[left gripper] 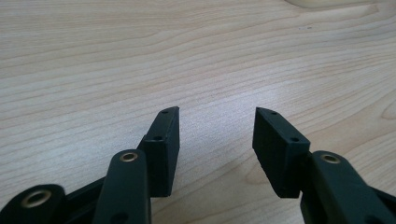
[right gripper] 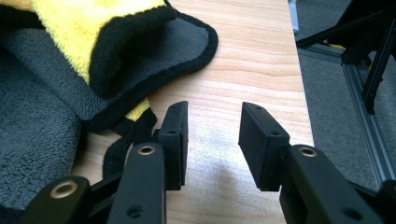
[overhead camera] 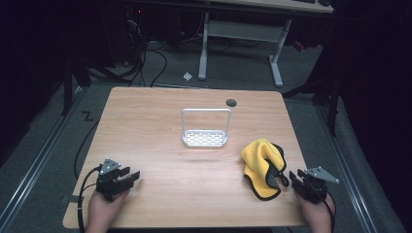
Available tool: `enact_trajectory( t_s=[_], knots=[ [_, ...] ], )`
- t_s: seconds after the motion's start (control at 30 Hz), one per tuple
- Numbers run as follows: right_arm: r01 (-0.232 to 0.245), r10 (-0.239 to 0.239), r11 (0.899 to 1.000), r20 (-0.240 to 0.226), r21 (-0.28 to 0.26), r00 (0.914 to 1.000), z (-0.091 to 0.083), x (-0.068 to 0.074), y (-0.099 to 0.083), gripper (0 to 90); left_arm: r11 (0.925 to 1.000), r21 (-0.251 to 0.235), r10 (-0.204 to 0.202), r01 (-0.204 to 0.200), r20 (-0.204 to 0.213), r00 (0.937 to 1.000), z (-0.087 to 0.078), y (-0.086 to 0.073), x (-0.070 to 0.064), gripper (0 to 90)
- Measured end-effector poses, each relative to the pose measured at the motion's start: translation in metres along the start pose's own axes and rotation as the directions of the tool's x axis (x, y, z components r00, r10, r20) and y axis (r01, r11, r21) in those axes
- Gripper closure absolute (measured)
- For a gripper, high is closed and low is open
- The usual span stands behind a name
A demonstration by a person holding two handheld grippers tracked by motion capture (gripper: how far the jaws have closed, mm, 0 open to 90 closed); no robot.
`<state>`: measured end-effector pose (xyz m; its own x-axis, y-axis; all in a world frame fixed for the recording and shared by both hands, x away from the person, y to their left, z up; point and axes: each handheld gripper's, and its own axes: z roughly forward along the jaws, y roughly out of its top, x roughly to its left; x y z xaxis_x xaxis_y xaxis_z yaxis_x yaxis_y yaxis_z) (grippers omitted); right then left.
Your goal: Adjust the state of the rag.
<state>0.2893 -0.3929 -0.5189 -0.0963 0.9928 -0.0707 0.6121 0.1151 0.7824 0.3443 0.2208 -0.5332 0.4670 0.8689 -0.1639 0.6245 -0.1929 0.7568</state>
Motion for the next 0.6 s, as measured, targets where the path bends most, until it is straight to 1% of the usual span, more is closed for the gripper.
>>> enact_trajectory(
  t_s=[0.03,0.1,0.17,0.23,0.27,0.3,0.37,0.43,0.47,0.53,0.6],
  knots=[
    [0.001,-0.001,1.000,0.002,0.000,1.0000,0.000,-0.001,-0.001,63.0,1.0000,0.002,0.001,-0.001,-0.001,1.0000,0.002,0.000,-0.001,51.6],
    [-0.008,0.008,1.000,0.000,0.000,1.0000,0.000,-0.003,-0.002,62.7,0.9998,0.011,0.017,-0.017,-0.008,0.9998,0.003,0.000,-0.002,50.6],
    [-0.015,0.015,1.000,-0.002,-0.002,0.9999,0.000,-0.006,-0.003,62.3,0.9997,0.003,0.025,-0.025,-0.015,0.9996,0.003,0.000,-0.005,49.5],
    [-0.015,0.015,1.000,-0.004,-0.003,0.9999,0.000,-0.006,-0.003,61.9,0.9997,-0.004,0.026,-0.026,-0.013,0.9996,0.002,0.001,-0.006,49.0],
    [-0.013,0.013,1.000,-0.007,-0.004,0.9999,-0.001,-0.006,-0.003,61.3,0.9992,-0.016,0.035,-0.035,-0.014,0.9993,-0.001,0.002,-0.009,48.8],
    [-0.013,0.013,1.000,-0.007,-0.004,0.9999,-0.001,-0.006,-0.003,61.3,0.9992,-0.016,0.035,-0.035,-0.014,0.9993,-0.001,0.002,-0.009,48.6],
    [-0.012,0.012,1.000,-0.013,-0.014,0.9998,-0.003,-0.006,-0.004,61.3,0.9985,-0.033,0.043,-0.044,-0.017,0.9989,-0.005,0.002,-0.012,48.0],
    [-0.010,0.010,1.000,-0.016,-0.014,0.9998,-0.004,-0.006,-0.004,61.3,0.9983,-0.033,0.047,-0.048,-0.014,0.9988,-0.006,0.002,-0.013,47.3],
    [-0.004,0.003,1.000,-0.019,-0.016,0.9998,-0.004,-0.006,-0.004,61.4,0.9983,-0.035,0.046,-0.046,-0.010,0.9989,-0.006,0.001,-0.013,47.2],
    [-0.007,0.007,1.000,-0.022,-0.019,0.9997,-0.005,-0.005,-0.003,61.7,0.9985,-0.037,0.041,-0.041,-0.005,0.9992,-0.007,0.001,-0.013,47.0],
    [-0.008,0.007,1.000,-0.026,-0.028,0.9996,-0.006,-0.004,-0.001,62.9,0.9987,-0.047,0.019,-0.019,0.011,0.9998,-0.008,0.000,-0.010,47.0]
  ],
)
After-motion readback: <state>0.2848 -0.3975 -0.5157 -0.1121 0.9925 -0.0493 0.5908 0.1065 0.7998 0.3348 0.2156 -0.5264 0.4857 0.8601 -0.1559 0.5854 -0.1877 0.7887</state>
